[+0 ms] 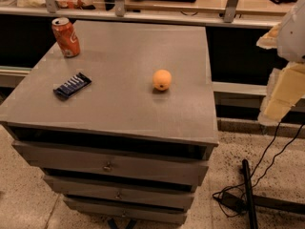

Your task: Knock coke can over

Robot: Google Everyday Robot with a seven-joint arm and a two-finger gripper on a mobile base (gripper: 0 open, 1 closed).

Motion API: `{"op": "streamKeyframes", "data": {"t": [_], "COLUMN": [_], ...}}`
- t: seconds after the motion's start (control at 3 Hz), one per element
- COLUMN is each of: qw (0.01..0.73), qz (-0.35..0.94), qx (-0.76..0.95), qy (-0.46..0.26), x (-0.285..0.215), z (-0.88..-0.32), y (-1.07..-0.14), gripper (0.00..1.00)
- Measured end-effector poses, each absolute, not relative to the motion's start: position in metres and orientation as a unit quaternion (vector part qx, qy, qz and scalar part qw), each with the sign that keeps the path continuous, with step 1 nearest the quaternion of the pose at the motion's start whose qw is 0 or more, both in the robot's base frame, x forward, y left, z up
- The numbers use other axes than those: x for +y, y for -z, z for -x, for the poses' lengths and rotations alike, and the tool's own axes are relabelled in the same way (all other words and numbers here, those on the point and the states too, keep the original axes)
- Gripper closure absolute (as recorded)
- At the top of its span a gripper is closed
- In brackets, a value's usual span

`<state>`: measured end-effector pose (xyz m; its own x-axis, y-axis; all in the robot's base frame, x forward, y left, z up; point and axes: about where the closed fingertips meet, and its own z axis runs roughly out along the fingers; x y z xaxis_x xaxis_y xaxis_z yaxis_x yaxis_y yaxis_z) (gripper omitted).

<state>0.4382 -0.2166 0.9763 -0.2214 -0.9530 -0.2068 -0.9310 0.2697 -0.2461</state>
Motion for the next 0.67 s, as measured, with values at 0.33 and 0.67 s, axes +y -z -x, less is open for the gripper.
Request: {"op": "streamKeyframes", "data": {"t": [0.33, 0.67], "qw": [0.159, 0.191], "qz": [0.603, 0.577], "qx": [0.781, 0.794], "qy": [0.035, 0.004], "x": [-0.2166, -0.2098], "z": [-0.4382, -0.4418], "y": [-0.9764, -0.9810], "gripper": [0.00, 0.00]}}
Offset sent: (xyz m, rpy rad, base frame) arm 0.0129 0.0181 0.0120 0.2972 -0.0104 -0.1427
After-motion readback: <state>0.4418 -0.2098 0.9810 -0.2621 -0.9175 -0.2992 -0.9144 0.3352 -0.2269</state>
